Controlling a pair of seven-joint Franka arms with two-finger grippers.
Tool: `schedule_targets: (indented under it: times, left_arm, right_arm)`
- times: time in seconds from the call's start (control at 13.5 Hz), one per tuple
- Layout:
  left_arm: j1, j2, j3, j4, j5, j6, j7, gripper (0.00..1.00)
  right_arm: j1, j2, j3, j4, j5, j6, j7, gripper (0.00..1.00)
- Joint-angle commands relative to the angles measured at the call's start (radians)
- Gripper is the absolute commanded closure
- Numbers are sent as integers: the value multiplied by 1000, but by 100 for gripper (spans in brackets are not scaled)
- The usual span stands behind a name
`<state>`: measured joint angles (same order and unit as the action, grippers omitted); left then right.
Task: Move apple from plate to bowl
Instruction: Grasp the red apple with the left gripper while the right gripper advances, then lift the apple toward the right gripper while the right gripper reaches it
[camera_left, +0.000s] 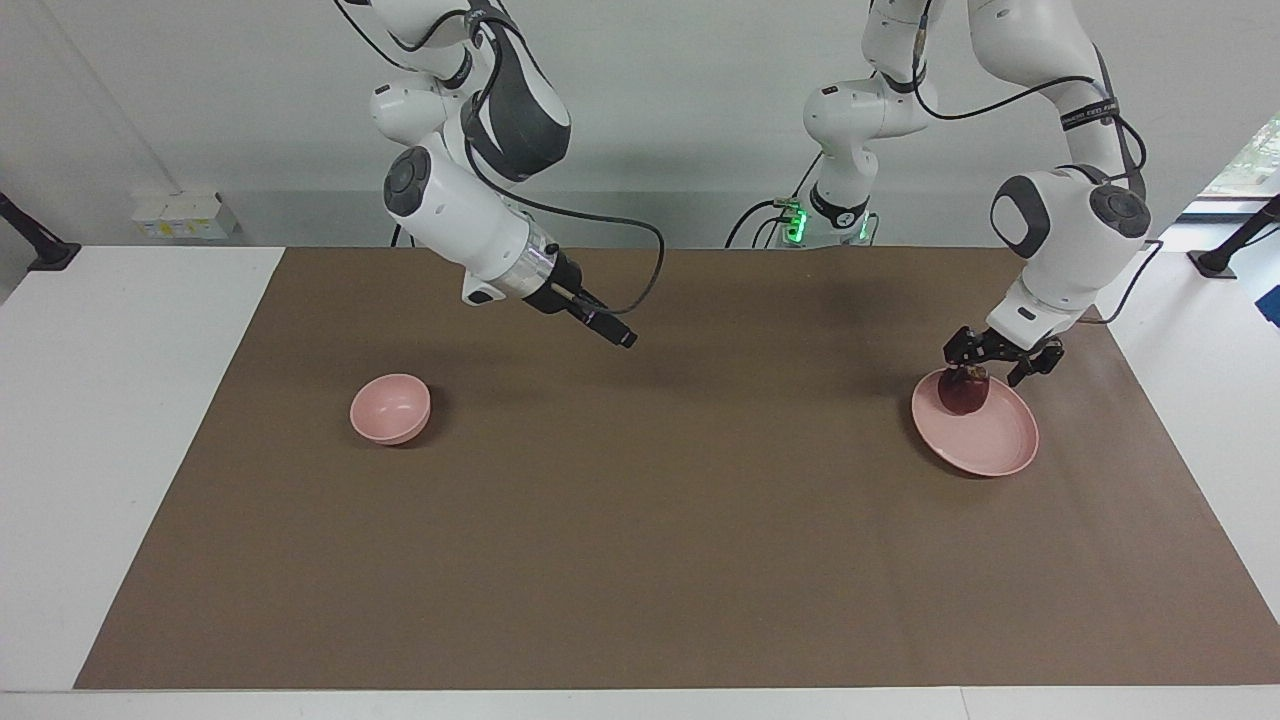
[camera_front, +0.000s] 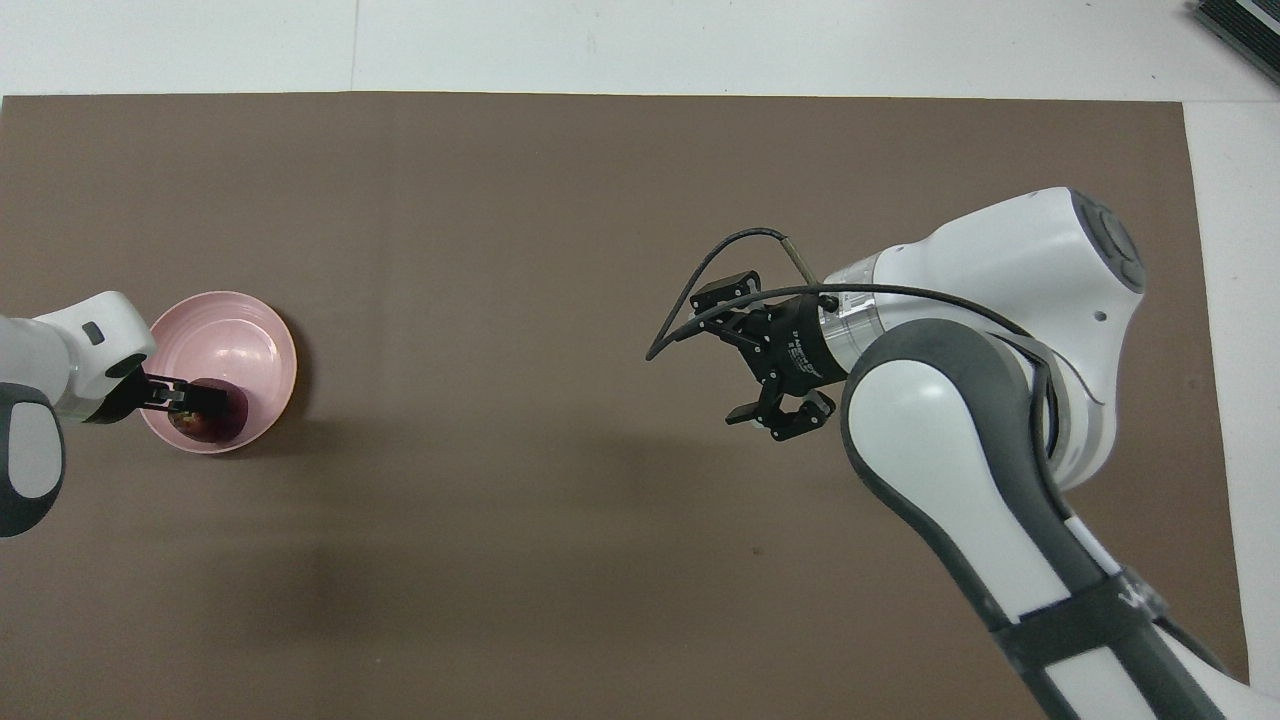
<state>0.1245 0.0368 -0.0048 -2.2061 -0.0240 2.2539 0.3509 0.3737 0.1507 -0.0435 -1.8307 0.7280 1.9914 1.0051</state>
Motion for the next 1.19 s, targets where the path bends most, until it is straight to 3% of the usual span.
schedule_targets:
  times: [0.0,0.07,0.22,0.44,0.52,0.81,1.11]
  left_arm:
    - [26,-6,-6,-53,-14,67,37,7]
    - [21,-8,-6,-55,-14,69,36,9]
    - [20,-9,-6,-58,-14,66,34,27]
    - [12,2,-8,-41,-16,72,37,93]
    - [12,2,-6,-38,-16,72,39,100]
    - [12,46,-15,60,-16,38,62,100]
    - [-35,106,-20,267,-117,-162,83,100]
  right_arm:
    - [20,26,1,-6,95,75,87,0]
    - [33,26,1,-6,122,114,131,0]
    - [63,30,1,-7,149,194,181,0]
    - [68,44,1,-7,240,230,210,0]
    - [71,59,1,-7,267,234,210,0]
    - [54,73,1,19,379,224,211,0]
    - [63,73,-1,27,623,271,309,0]
